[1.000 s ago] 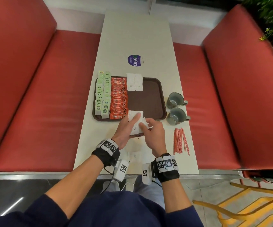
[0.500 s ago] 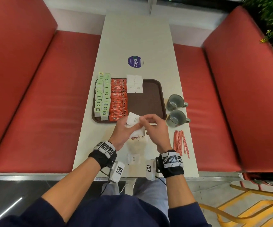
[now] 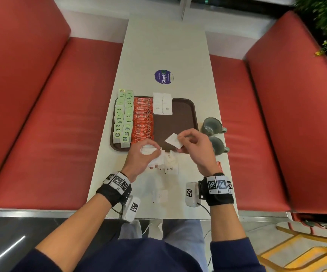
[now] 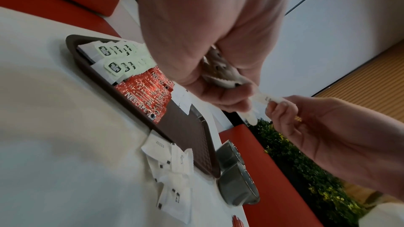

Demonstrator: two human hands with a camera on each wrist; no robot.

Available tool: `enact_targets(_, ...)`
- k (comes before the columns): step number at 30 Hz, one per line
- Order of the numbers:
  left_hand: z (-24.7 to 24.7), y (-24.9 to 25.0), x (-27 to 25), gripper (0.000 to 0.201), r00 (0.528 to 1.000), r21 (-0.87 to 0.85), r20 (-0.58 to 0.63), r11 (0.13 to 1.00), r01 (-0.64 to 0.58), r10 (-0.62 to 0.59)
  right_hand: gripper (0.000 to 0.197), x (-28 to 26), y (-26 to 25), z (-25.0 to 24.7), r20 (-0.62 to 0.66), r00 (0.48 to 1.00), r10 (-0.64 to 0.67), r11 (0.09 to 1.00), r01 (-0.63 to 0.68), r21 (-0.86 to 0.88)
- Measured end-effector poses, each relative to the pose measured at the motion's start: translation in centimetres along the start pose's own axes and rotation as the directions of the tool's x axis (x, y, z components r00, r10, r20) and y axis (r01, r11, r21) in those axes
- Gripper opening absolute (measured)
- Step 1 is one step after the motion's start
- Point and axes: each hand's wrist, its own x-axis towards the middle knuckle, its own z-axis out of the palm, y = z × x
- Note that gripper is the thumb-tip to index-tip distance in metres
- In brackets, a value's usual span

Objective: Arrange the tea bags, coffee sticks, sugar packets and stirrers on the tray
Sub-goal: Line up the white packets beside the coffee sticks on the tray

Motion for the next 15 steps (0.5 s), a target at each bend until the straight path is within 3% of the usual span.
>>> enact_targets(3, -0.2, 0.8, 0.9, 0.008, 0.998, 0.012, -0.017, 0.998, -0.06, 0.06, 0.018, 0.2, -1.0, -0.3, 0.15, 0.985, 0.08, 0.976, -0.108, 0.19)
enact_targets(6, -0.3, 1.2, 2.2, 0.008, 0.999, 0.008, -0.006, 0.999, -0.042, 0.042, 0.026, 0.7, -1.6, -0.4, 0.235, 0.968, 0.087, 0.962, -0.143, 0.232)
enact_targets(15, -0.2, 1.6, 4.8, 0.015, 0.998, 0.003, 0.053, 1.0, 0.031, -0.031, 0.021, 4.8, -1.3, 0.2, 0.081, 0.997, 0.007, 1.0, -0.009, 0.02)
